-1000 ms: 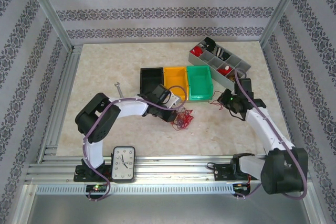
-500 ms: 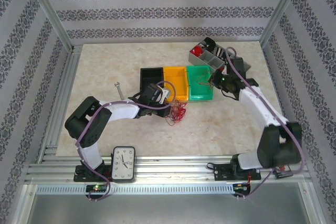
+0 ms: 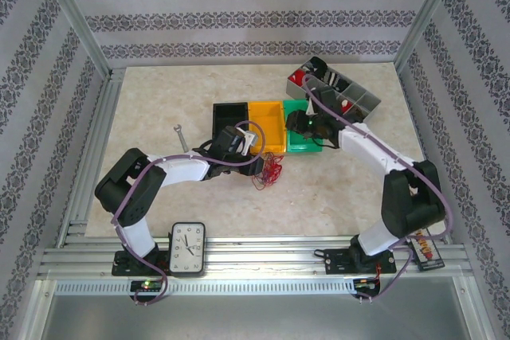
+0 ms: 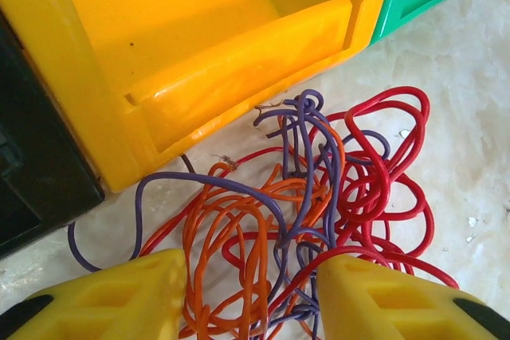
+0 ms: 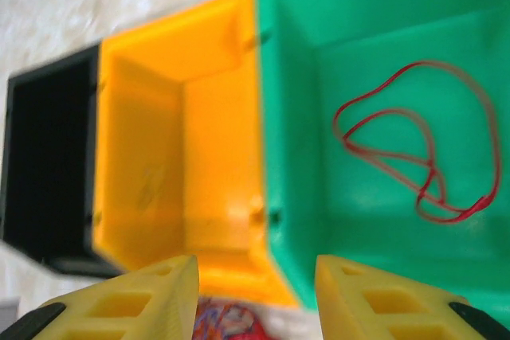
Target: Untangle the cables
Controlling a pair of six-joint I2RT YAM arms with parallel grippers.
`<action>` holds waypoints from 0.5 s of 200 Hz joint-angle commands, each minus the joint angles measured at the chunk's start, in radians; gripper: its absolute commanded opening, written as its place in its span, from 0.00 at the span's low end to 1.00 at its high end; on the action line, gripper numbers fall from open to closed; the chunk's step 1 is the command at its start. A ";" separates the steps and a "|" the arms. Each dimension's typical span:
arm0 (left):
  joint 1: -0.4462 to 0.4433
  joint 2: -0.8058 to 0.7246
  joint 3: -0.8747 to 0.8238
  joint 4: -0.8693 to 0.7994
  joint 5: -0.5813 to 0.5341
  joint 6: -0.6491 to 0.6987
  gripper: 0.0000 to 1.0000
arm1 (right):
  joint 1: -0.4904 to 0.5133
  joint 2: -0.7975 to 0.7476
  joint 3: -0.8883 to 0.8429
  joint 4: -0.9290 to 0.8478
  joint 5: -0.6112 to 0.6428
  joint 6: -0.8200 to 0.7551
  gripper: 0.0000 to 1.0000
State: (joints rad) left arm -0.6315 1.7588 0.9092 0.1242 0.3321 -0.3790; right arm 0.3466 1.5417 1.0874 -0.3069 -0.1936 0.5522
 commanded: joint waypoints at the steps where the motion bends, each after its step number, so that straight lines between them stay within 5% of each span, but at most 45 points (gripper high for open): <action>1: 0.015 0.015 0.027 0.017 0.025 -0.006 0.44 | 0.061 -0.023 -0.076 -0.035 -0.032 -0.046 0.43; 29: 0.015 0.040 0.041 -0.002 0.031 0.002 0.29 | 0.101 0.014 -0.140 -0.030 -0.060 -0.032 0.40; 100: 0.015 0.054 0.053 -0.034 0.033 0.019 0.24 | 0.101 0.141 -0.115 -0.009 -0.072 -0.036 0.32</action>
State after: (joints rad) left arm -0.6262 1.7935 0.9340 0.1135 0.3439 -0.3752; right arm 0.4488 1.6474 0.9455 -0.3237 -0.2527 0.5236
